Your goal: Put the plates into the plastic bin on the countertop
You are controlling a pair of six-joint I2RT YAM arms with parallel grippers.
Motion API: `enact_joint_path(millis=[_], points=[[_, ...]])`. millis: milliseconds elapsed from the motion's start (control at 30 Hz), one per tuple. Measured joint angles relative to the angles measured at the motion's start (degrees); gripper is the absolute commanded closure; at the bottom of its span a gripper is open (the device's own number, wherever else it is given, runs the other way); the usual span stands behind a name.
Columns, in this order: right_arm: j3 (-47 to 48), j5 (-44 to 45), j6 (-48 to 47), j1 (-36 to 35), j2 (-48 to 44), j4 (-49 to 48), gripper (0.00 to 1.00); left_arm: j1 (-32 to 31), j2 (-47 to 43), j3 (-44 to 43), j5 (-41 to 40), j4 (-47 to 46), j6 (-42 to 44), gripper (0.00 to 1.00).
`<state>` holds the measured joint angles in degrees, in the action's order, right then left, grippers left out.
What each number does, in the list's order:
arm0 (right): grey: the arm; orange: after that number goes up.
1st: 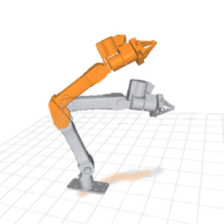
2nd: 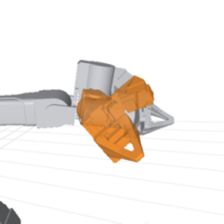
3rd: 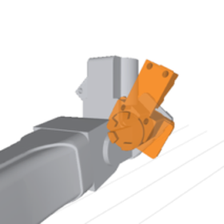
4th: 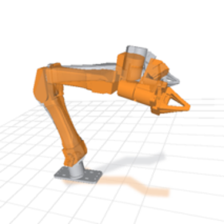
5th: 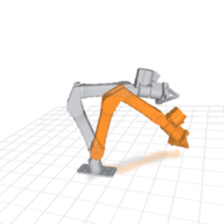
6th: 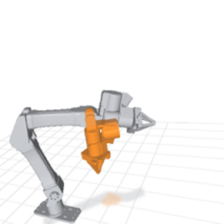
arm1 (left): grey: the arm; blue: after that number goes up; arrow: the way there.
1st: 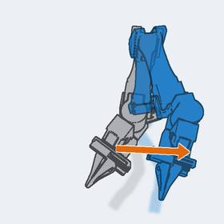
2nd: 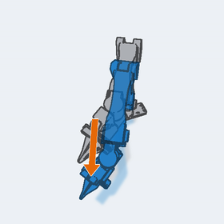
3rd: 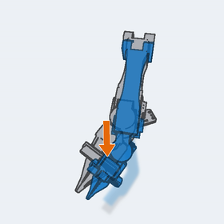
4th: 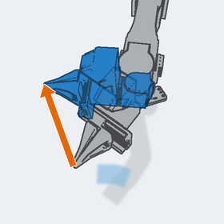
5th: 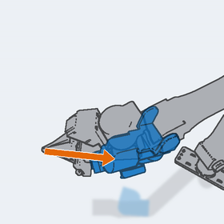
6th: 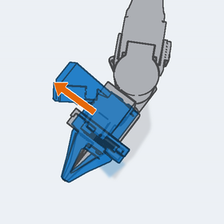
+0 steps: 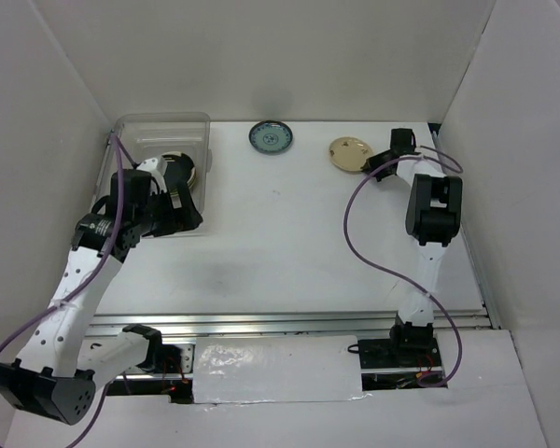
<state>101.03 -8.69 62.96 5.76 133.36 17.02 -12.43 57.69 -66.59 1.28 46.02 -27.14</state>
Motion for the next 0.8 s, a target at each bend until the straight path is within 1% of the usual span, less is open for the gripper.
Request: enact_joint_path(millis=[100, 200, 300, 367, 467, 533, 600, 667, 767, 800], points=[[-6.25, 2.29, -2.21, -0.44, -4.04, -1.84, 1.00, 0.33, 1.53, 0.50, 0.79, -0.90, -0.24, 0.01], [-17.05, 9.11, -7.08, -2.95, -15.21, -0.20, 1.00, 0.35, 5.66, 0.52, 4.76, -4.50, -1.55, 0.01], [-25.33, 13.70, -14.67, -9.57, -29.07, 3.02, 1.00, -0.02, 11.93, -1.09, 11.23, -8.90, -2.62, 0.01], [-28.68, 12.63, -19.19, -15.17, -37.38, 3.10, 1.00, -0.61, 17.73, -4.52, 15.21, -11.06, -3.26, 0.01], [-34.25, 5.38, -24.33, -22.29, -47.76, 1.51, 1.00, -1.66, 25.88, -10.10, 20.04, -14.64, -3.80, 0.01], [-39.01, -4.02, -26.32, -23.82, -52.61, -1.20, 1.00, -2.34, 28.85, -11.91, 22.58, -16.37, -4.61, 0.01], [-42.47, -13.73, -26.58, -23.43, -54.10, -3.93, 1.00, -3.43, 31.32, -13.60, 23.47, -16.85, -4.85, 0.02], [-44.24, -21.55, -26.32, -22.99, -53.31, -6.19, 1.00, -4.44, 33.05, -14.78, 23.30, -16.83, -4.98, 0.07], [-44.74, -26.49, -26.21, -23.32, -52.92, -6.38, 1.00, -5.77, 34.10, -14.93, 21.94, -16.41, -5.64, 0.13], [-44.74, -27.63, -26.18, -23.58, -53.11, -6.73, 1.00, -6.16, 34.12, -14.53, 21.42, -16.46, -5.99, 0.19]])
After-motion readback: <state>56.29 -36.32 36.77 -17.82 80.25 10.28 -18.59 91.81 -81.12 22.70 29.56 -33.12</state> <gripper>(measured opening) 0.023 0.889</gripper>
